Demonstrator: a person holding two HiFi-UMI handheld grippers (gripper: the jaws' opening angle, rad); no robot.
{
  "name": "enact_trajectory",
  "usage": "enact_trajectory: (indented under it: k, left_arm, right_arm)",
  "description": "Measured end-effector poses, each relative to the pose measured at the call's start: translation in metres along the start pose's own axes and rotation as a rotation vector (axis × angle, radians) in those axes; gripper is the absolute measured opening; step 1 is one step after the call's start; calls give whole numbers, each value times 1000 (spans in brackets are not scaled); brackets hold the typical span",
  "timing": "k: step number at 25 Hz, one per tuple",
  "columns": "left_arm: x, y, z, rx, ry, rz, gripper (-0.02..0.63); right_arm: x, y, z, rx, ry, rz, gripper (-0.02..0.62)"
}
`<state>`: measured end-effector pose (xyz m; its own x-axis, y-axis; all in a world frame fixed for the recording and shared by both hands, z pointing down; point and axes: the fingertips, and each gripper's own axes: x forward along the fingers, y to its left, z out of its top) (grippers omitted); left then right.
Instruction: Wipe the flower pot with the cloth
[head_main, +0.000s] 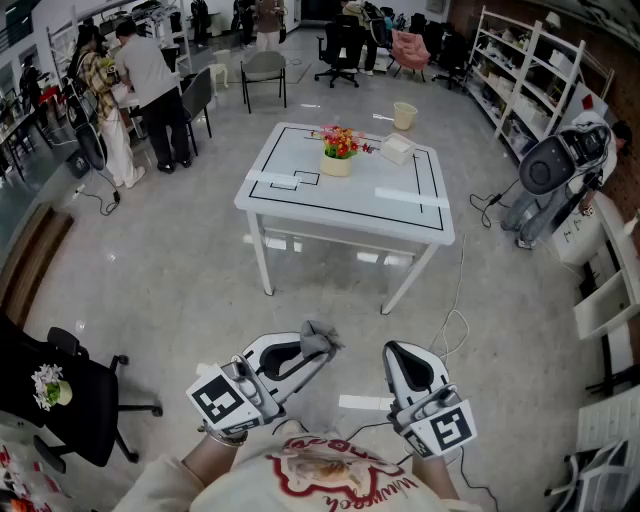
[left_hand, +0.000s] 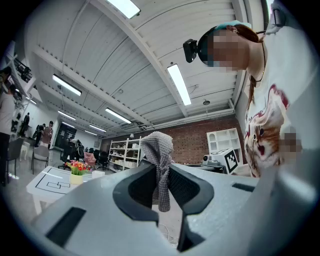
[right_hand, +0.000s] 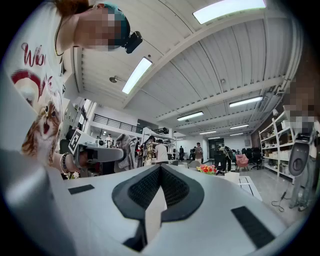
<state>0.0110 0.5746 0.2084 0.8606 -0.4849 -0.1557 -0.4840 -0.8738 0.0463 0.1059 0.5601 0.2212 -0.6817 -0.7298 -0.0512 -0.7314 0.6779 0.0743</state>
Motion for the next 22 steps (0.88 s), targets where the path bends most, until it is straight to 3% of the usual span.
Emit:
enact_trajectory:
  k: [7,14,20,22]
  left_arm:
    - [-3,-2,-6,-17,22,1,55]
    - [-10,5,0,-14,8,5,55]
    - [-24,16,0,-23,8,21,55]
    - [-29,22,1,-23,9,26,55]
  right_arm:
    - [4,14,-3,5,21,45,-2]
    - [7,12,2,10,6,8,-2]
    - [13,11,4,118,-29,-39,8]
    - [20,14,-1,105,-7,-29,8]
